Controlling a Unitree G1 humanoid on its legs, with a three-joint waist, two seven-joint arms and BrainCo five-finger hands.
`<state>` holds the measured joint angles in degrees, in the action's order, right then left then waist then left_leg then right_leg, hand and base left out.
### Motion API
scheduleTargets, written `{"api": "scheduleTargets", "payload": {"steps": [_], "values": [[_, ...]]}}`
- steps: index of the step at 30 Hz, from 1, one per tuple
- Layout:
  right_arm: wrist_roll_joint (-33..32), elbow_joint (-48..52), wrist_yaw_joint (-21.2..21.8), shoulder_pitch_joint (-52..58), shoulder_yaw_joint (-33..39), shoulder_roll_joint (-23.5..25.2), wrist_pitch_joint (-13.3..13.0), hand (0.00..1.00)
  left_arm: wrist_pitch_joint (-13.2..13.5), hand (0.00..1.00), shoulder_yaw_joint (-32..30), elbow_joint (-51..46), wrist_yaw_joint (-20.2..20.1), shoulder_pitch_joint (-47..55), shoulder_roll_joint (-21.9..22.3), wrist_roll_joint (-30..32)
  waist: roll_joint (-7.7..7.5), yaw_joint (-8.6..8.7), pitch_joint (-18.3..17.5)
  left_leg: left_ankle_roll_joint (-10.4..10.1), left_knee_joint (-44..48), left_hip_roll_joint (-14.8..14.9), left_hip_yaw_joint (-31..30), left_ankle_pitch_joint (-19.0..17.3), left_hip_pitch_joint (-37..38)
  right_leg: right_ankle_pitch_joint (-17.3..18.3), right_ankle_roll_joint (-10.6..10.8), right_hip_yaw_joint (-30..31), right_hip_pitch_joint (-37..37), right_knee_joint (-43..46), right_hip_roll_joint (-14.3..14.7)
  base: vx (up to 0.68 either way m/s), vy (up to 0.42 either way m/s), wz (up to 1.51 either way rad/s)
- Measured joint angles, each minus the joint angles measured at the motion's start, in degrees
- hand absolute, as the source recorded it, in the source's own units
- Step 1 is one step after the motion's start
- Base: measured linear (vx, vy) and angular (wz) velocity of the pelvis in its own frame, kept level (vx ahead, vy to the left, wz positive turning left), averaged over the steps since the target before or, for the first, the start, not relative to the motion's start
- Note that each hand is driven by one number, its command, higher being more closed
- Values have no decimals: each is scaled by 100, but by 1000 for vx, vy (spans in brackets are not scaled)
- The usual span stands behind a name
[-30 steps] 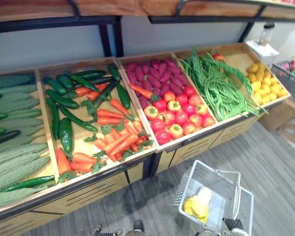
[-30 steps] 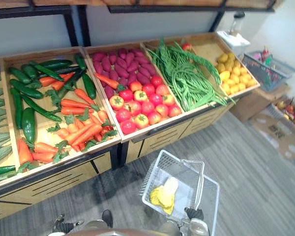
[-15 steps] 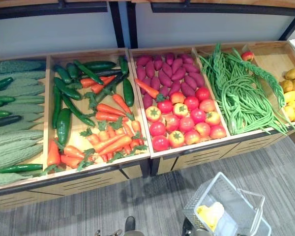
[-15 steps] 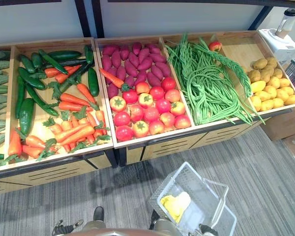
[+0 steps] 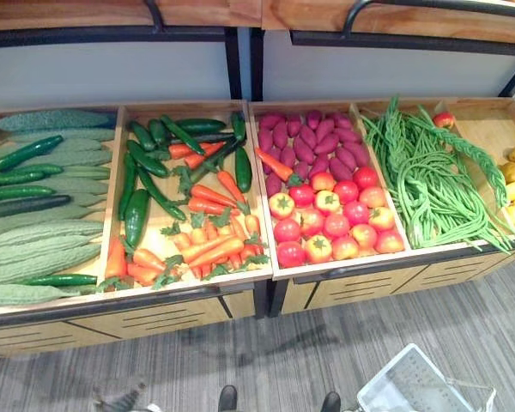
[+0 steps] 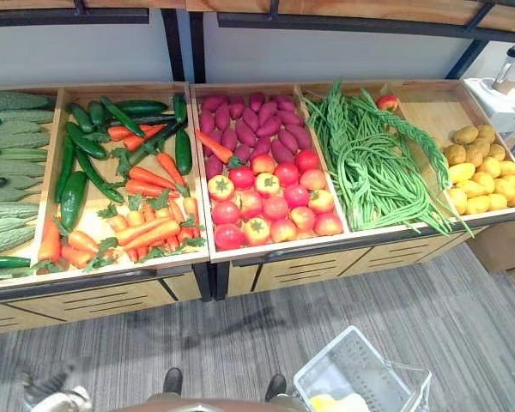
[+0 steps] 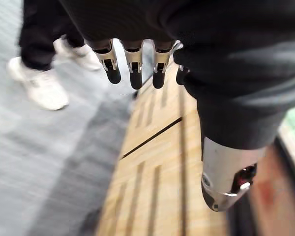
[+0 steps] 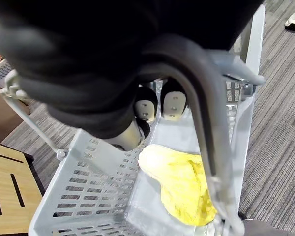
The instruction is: Pick vegetable in the basket
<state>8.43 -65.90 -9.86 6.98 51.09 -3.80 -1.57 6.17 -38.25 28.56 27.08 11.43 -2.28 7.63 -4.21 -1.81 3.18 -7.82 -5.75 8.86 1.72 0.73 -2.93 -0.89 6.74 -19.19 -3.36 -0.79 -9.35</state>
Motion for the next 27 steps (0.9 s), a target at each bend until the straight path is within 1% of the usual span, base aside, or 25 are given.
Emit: {"api": "scheduleTargets", "payload": {"steps": [2,3,5,6,7,9,10,11,13,14,15,17,19,20,21,22,23,24,27], "values": [[-3,98,-32,135,-216,65,-47,100,92,0,212,-837,313,-1,-20,119,26,9,-43,5,1,-10,-70,5,20,-24,33,-71,79,-12,-8,45,1,17],[-2,124,-43,168,-365,81,-57,100,126,0,384,-1239,442,-5,-40,341,23,6,-77,5,1,-13,-71,5,21,-24,33,-76,84,-14,-10,49,5,8],[3,238,-52,155,-674,103,-110,100,136,0,695,-1770,544,-23,-115,759,23,15,-78,5,6,-18,-69,5,26,-25,33,-72,87,-22,-12,40,6,0],[9,243,-50,150,-824,102,-188,100,146,0,919,-2060,587,-48,-226,956,19,22,-79,5,18,-17,-63,5,77,-25,32,-62,88,-23,-11,37,3,-5],[12,245,-49,151,-906,98,-225,100,164,0,1013,-2197,603,-54,-304,1042,17,24,-77,5,25,-15,-47,5,94,-25,32,-44,93,-23,-8,33,1,-9],[34,255,-47,131,-1143,69,-305,100,287,0,1240,-2552,638,-74,-626,1344,15,43,-80,6,27,-10,38,1,126,-26,31,44,78,-22,-1,-2,-2,-18],[55,254,-42,110,-1248,38,-363,100,349,0,1368,-2749,641,-77,-811,1395,19,62,-77,7,28,-11,75,0,126,-33,37,86,50,-22,-1,-24,-2,-15],[60,254,-42,109,-1338,11,-390,100,387,0,1420,-2850,638,-75,-888,1396,23,85,-74,7,28,-13,80,0,124,-35,39,93,43,-23,-2,-30,-2,-9],[77,256,8,100,-1694,-128,-419,100,652,0,1611,-3071,610,-37,-1218,1528,35,180,-68,13,28,-13,120,-10,139,-37,42,130,35,-23,-1,-21,-2,-8],[101,256,24,101,-1792,-179,-421,100,730,0,1664,-3074,581,-42,-1299,1579,43,188,-64,13,29,-12,146,-14,144,-37,43,159,21,-24,0,-13,0,-24],[241,269,43,85,-1916,-278,-453,100,826,0,1803,-3118,483,-36,-1452,1580,56,176,-62,19,30,-13,244,-22,143,-38,44,260,-52,-21,2,-12,2,-29],[304,345,68,83,-2111,-451,-511,100,954,0,2050,-3193,275,-41,-1632,1569,99,205,-46,24,30,-26,324,-25,131,-66,59,351,-126,-25,-2,-8,3,-28],[418,441,88,81,-2287,-629,-520,100,1087,0,2290,-3216,64,-35,-1851,1562,153,264,-11,31,31,-28,401,-41,160,-109,68,415,-143,-26,-1,7,2,-19],[526,464,110,74,-2360,-753,-549,100,1162,0,2402,-3216,-86,-39,-2011,1558,183,323,7,37,31,-29,434,-55,188,-109,68,448,-142,-25,0,16,0,-21],[532,468,127,75,-2477,-886,-595,100,1218,0,2522,-3216,-218,-44,-2226,1560,212,333,25,45,32,-27,514,-78,231,-112,69,533,-151,-24,9,16,1,-27],[534,470,127,76,-2499,-939,-626,100,1234,0,2580,-3216,-275,-45,-2323,1561,222,332,29,48,32,-27,563,-92,250,-116,76,581,-163,-24,12,24,5,-36],[567,476,132,75,-2573,-1064,-656,100,1263,0,2702,-3203,-399,-55,-2505,1569,247,335,44,56,32,-35,648,-112,288,-122,78,668,-192,-14,13,21,8,-41],[680,490,136,72,-2694,-1192,-670,100,1323,0,2757,-3177,-534,-51,-2596,1569,272,335,45,60,33,-43,744,-139,310,-136,81,758,-245,-1,12,21,9,-38],[779,571,148,49,-2803,-1376,-681,100,1386,0,2911,-2903,-704,-133,-2726,1573,322,350,46,73,38,-70,930,-173,322,-176,85,966,-354,-2,11,11,10,-36]]}}
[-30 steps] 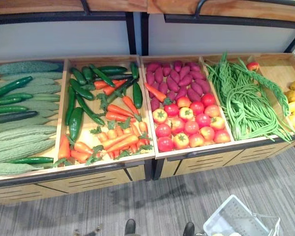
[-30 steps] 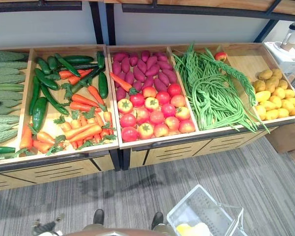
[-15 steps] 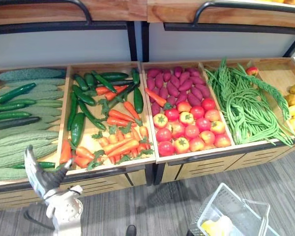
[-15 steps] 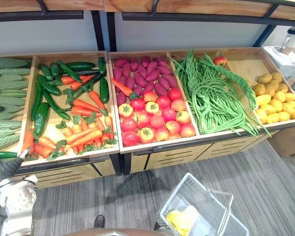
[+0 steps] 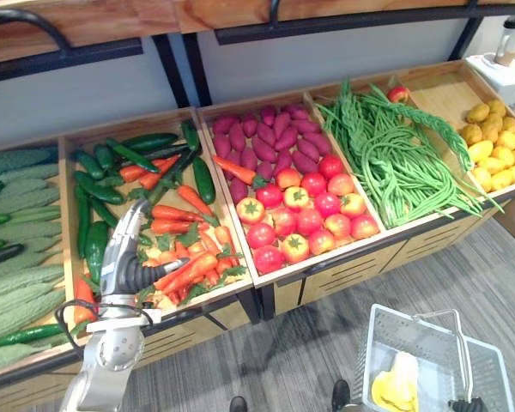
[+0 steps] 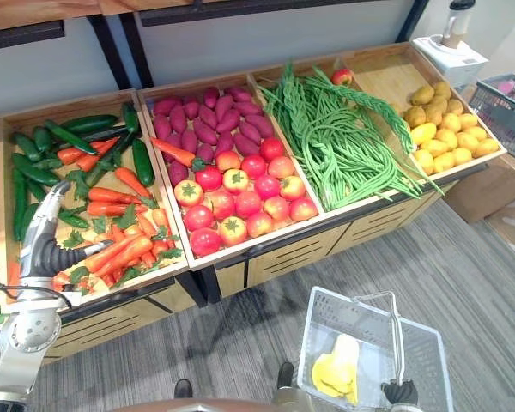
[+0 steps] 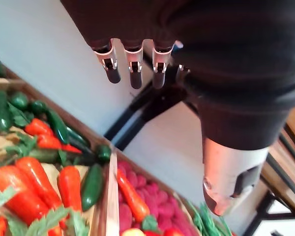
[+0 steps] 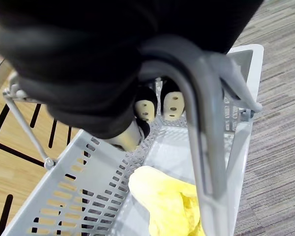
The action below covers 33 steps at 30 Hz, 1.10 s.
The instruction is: Pick vegetable in the basket
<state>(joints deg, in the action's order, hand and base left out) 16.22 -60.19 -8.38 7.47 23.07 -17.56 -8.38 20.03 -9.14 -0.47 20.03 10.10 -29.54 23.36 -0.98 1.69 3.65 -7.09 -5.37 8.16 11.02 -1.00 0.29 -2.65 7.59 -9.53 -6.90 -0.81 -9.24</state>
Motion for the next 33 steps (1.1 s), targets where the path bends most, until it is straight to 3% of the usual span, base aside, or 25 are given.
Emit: {"api": "scheduleTargets", "payload": {"steps": [6,12,23,33], "values": [[192,100,5,14,-275,-230,-2,100,-75,0,97,429,-93,-163,-4,59,45,32,49,30,461,-17,285,-328,-9,-42,21,333,-22,5,-23,7,10,-28],[370,133,6,29,-336,-243,12,100,-455,0,97,981,-226,-181,10,446,49,119,104,30,569,-29,488,-418,-10,-109,31,542,-125,-1,-21,-14,-4,-17],[418,287,6,56,-334,-242,41,100,-1027,0,93,1721,-362,-426,231,1111,72,129,252,31,567,-56,570,-420,-19,-151,56,631,-198,-7,-36,-3,-2,-5],[419,376,6,-94,-328,-241,66,100,-1232,0,99,2115,-485,-674,257,1400,76,123,396,37,576,-102,543,-414,-138,-177,99,618,-294,-17,-86,1,-1,1]]}}
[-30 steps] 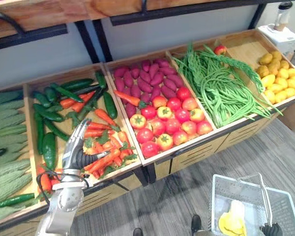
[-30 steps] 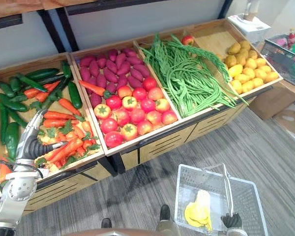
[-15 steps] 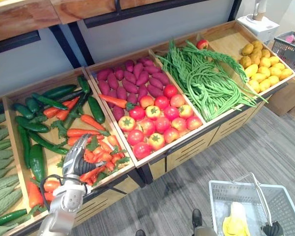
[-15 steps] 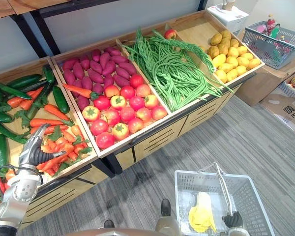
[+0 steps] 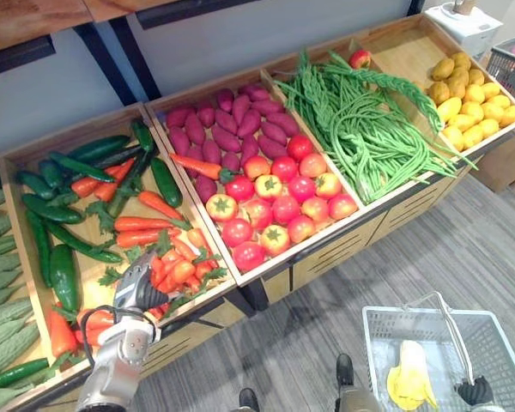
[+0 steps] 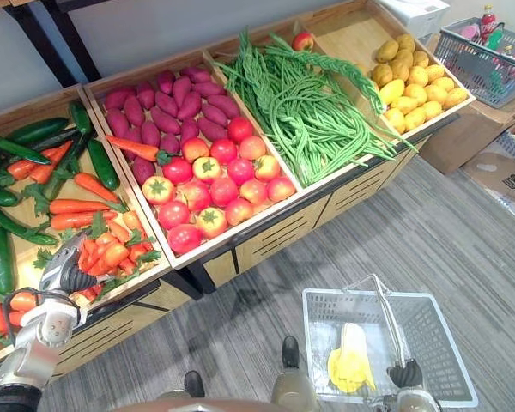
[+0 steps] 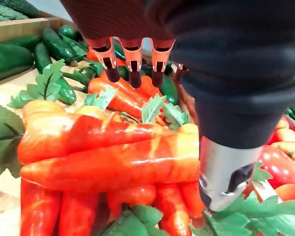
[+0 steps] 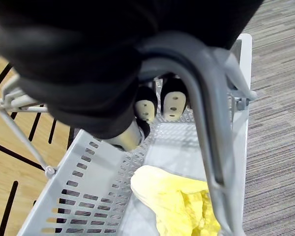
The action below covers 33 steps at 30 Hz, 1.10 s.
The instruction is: Pick vegetable in the basket
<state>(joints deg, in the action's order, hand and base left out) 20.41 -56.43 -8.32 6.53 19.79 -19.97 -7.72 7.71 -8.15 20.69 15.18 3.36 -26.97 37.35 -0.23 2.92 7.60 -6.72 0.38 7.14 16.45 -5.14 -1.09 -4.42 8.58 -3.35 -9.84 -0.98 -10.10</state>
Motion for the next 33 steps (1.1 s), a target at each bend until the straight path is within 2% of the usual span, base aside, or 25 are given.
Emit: {"api": "scheduleTargets", "payload": {"steps": [2,14,22,24,33], "values": [[0,0,0,-2,0,1,2,100,-76,0,23,110,0,-75,0,2,-2,-1,18,0,0,-3,-20,0,-6,0,0,-26,9,0,-7,4,-4,5],[-7,-52,-50,-46,-5,81,7,100,-79,0,535,420,20,-451,1,188,-28,-6,150,43,126,-21,-458,79,-246,1,-1,-436,110,1,-87,-21,-14,18],[-8,-111,-111,-116,-41,113,33,100,-75,0,869,497,19,-684,-1,394,-104,-83,217,42,71,-38,-642,192,-367,1,-2,-646,111,-1,-112,-23,-17,14],[-7,-232,-125,-193,-43,113,43,100,-76,0,980,496,19,-788,-3,400,-131,-146,235,43,62,-37,-665,204,-372,1,-2,-670,117,-2,-111,-10,-19,7],[-5,-302,-145,-438,-89,242,135,100,-77,0,1070,477,28,-1001,-23,406,-278,-158,383,42,-126,-58,-794,350,-396,2,-3,-809,116,-22,-120,-11,-13,8]]}}
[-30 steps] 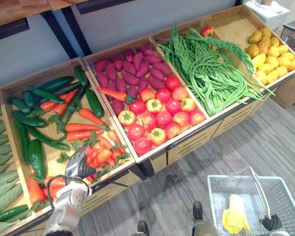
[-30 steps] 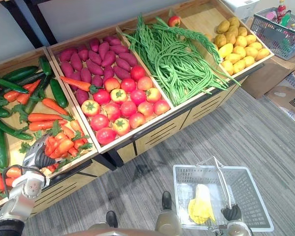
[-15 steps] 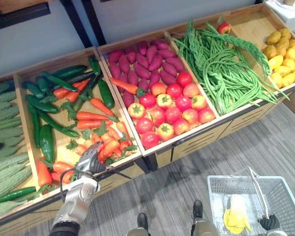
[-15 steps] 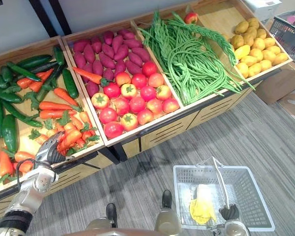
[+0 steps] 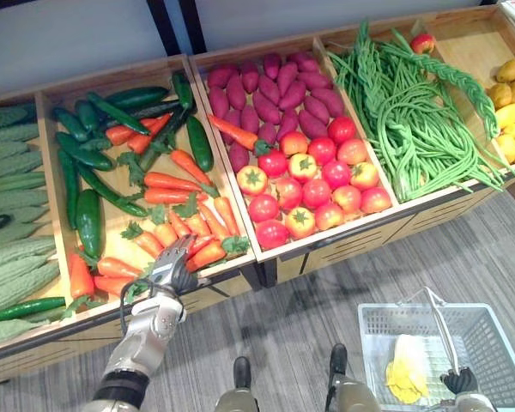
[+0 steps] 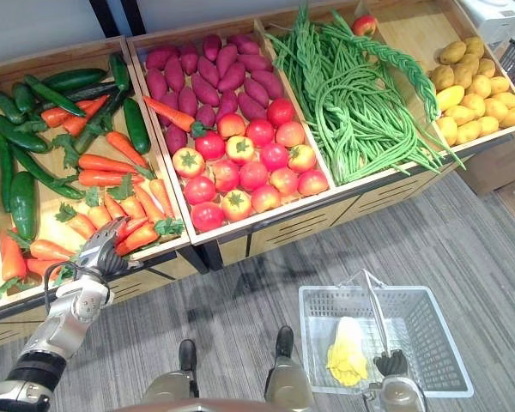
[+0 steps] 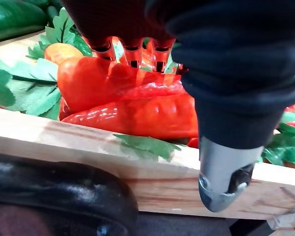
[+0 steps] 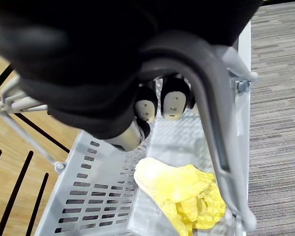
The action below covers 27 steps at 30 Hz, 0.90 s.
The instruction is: Pick vegetable in the basket
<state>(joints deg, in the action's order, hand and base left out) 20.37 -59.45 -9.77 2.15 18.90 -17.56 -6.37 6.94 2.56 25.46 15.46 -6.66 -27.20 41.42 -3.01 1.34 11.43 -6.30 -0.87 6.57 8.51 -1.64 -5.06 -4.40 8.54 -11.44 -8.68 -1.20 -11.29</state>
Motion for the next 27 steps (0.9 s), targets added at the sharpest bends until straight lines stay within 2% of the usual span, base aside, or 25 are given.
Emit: {"api": "scheduleTargets", "payload": {"steps": [7,8,13,17,27], "values": [[0,-9,-75,-80,-125,0,4,100,-31,0,0,-2,16,-104,0,4,-13,3,49,0,-7,1,-42,0,-63,0,0,-57,-10,-46,4,1,-6,2],[0,-11,-82,-90,-126,0,4,100,-39,100,1,-10,32,-108,0,9,-14,3,59,0,-7,0,-51,0,-69,0,0,-64,-11,-48,4,2,-16,5],[0,-32,-123,-199,-125,0,10,100,16,100,53,-94,232,-105,-2,208,-16,-33,187,-3,-8,0,-54,9,-105,-1,-2,-58,-51,-50,6,0,0,0],[1,-67,-146,-331,-131,-1,10,100,62,100,171,-103,454,-142,-2,265,-26,-135,212,1,-83,2,-15,112,-218,-70,-46,-9,-219,-59,19,-42,-13,-3],[0,-69,-177,-436,-148,-1,7,100,31,100,167,86,506,-387,-23,427,-44,-149,319,-5,-110,1,45,152,-189,-134,-20,108,-233,-133,35,-42,-4,-5]]}}
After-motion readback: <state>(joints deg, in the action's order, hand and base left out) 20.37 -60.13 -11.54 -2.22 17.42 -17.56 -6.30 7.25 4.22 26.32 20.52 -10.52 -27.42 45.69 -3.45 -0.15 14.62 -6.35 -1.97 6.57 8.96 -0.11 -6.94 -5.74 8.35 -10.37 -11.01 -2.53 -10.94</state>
